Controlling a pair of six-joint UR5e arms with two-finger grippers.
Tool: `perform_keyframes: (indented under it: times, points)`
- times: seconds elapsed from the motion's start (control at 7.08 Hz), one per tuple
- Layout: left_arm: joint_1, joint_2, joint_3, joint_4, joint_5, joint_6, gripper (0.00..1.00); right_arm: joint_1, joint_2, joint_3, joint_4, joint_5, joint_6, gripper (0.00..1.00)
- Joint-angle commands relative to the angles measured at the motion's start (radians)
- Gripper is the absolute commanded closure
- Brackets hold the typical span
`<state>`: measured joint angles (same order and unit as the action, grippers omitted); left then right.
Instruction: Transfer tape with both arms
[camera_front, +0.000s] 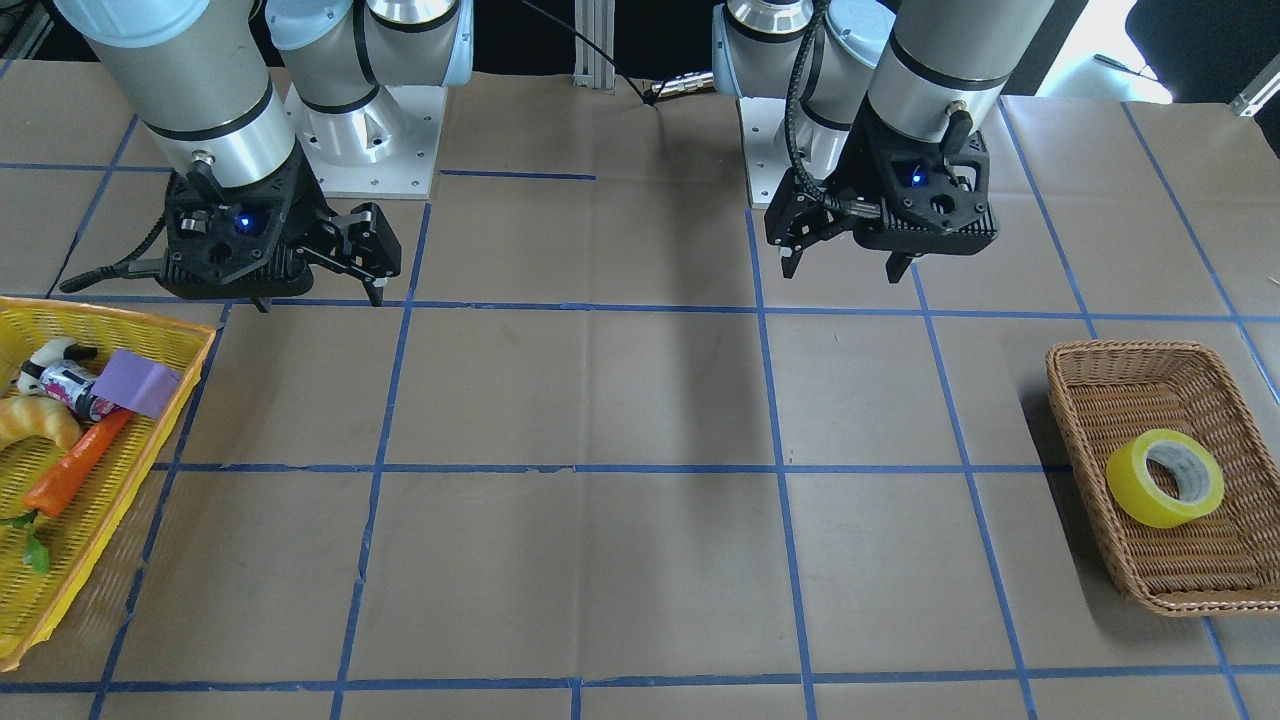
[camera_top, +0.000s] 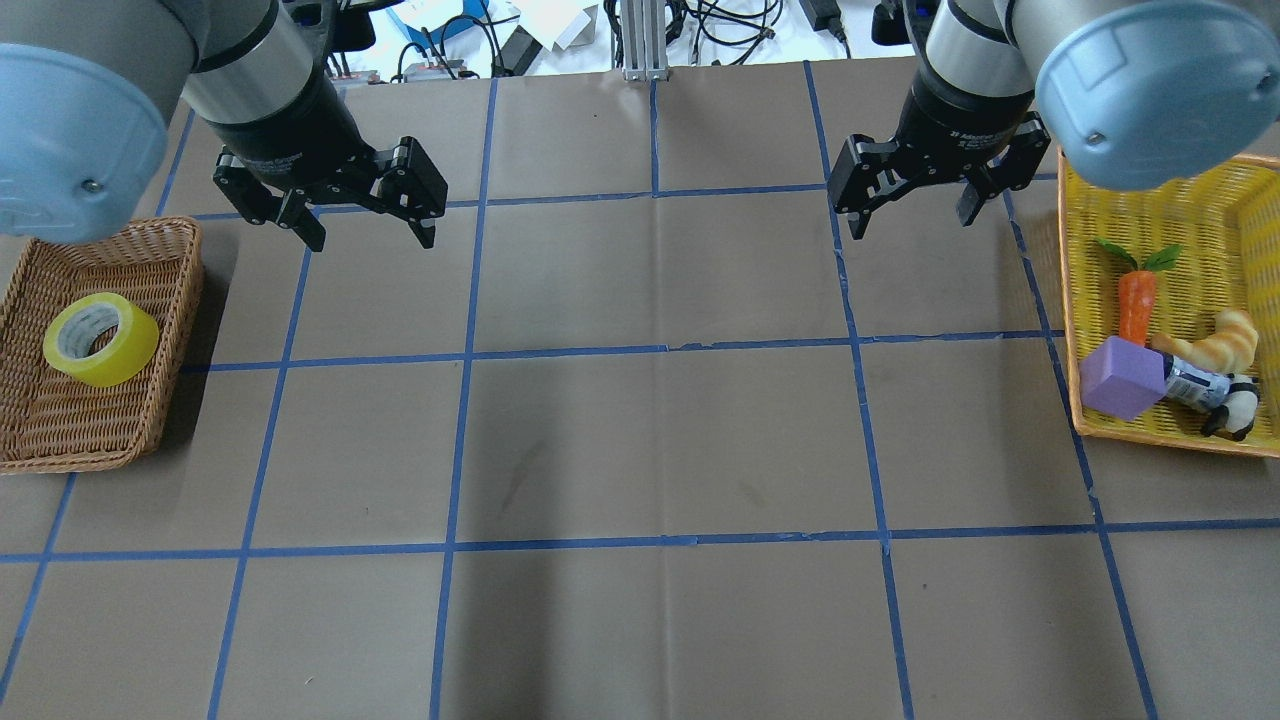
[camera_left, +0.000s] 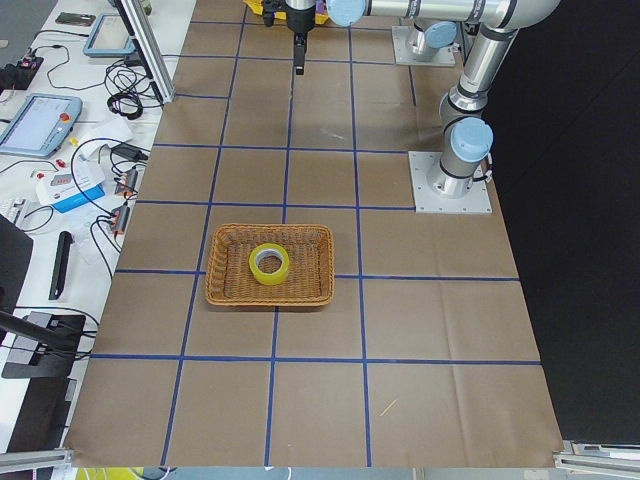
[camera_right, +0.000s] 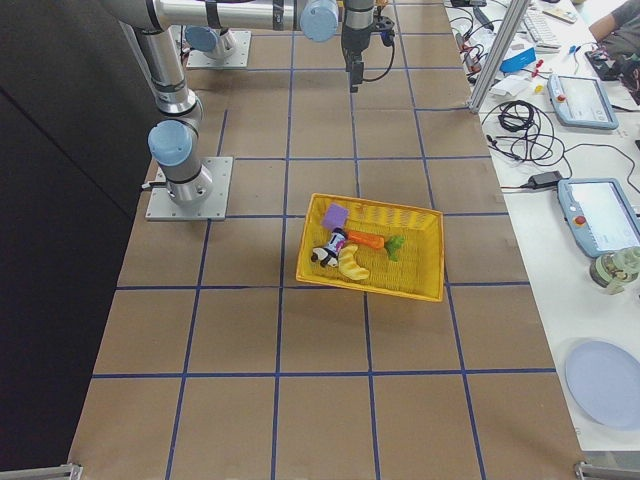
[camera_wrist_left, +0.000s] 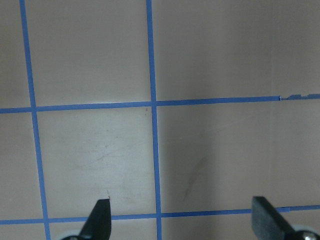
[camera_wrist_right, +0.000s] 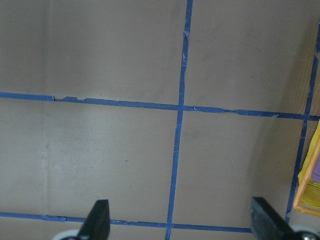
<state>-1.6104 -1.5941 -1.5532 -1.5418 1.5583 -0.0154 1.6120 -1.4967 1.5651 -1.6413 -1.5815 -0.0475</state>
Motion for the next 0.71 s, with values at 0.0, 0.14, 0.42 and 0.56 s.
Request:
perform_keyframes:
  times: [0.0,0.14,0.42,0.56]
  points:
    - [0.001,0.000,0.001,-0.001,0.000,0.000,0.00,0.000,0.000,0.000,-0.002,0.000,0.000,0.00]
    - [0.004,0.000,0.001,0.000,0.002,0.002,0.00,0.000,0.000,0.000,0.003,0.000,0.001,0.00]
    - [0.006,0.002,0.002,0.000,0.002,0.002,0.00,0.002,0.001,0.003,0.006,-0.002,0.001,0.00]
    - [0.007,0.002,0.004,0.000,0.002,0.002,0.00,0.000,0.000,0.004,-0.002,0.000,0.002,0.00]
